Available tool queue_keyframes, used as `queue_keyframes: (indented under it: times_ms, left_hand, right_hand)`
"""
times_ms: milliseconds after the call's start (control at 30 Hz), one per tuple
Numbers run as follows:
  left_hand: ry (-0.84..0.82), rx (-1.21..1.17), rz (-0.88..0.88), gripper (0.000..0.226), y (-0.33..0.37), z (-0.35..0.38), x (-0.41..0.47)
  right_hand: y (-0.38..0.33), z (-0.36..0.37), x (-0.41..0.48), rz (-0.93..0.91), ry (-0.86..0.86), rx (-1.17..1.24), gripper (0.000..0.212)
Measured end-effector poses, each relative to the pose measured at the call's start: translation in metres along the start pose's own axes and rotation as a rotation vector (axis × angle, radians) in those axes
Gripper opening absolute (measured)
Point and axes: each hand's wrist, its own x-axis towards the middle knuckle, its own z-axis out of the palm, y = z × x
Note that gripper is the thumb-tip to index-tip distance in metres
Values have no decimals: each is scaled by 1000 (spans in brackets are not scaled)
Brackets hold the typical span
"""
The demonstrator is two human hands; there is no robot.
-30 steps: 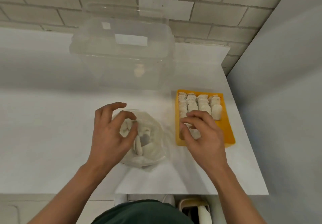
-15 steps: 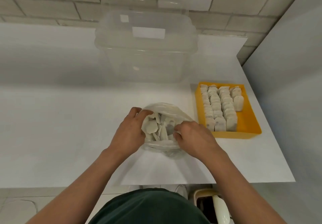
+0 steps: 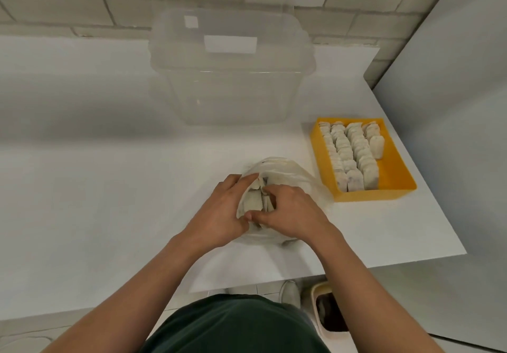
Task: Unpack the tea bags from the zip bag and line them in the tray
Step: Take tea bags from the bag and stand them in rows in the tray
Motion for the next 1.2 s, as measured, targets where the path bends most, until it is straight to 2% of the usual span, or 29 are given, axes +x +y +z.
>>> queue_keyframes:
  times_ms: [100, 200, 367, 433, 567, 767, 900, 1000, 1100, 1200]
  left_hand:
    - [-96, -4, 16, 95, -6, -3, -5]
    - [-62, -54, -5, 93, -9, -4, -9]
    - [132, -118, -72, 90, -3, -2, -15]
    - [188, -137, -77, 89, 2, 0, -18]
    - [217, -190, -90, 84, 11, 5, -22]
    - [165, -206, -102, 83, 16, 6, -24]
    - [138, -127, -72, 76, 16, 2, -25]
    - [209, -79, 12, 70, 24, -7, -28]
    - [299, -41, 178, 72, 33, -21, -29]
    - [223, -5, 309, 77, 45, -34, -22]
  right_hand:
    - [-5, 8, 0, -49, -4, -38, 65]
    - [-8, 19, -2, -67, 23, -93, 76]
    - [-6, 32, 4, -104, 172, -227, 36]
    - [-7, 29, 7, -91, 209, -262, 34]
    - [-11, 30, 8, -140, 167, -195, 49]
    - [-1, 33, 11, -129, 131, -339, 31]
    - [7, 14, 2, -127, 234, -171, 35]
    - [13, -7, -10, -127, 308, 46, 31]
    - [16, -32, -21, -134, 246, 196, 29]
    - [10, -57, -30, -183, 141, 272, 29]
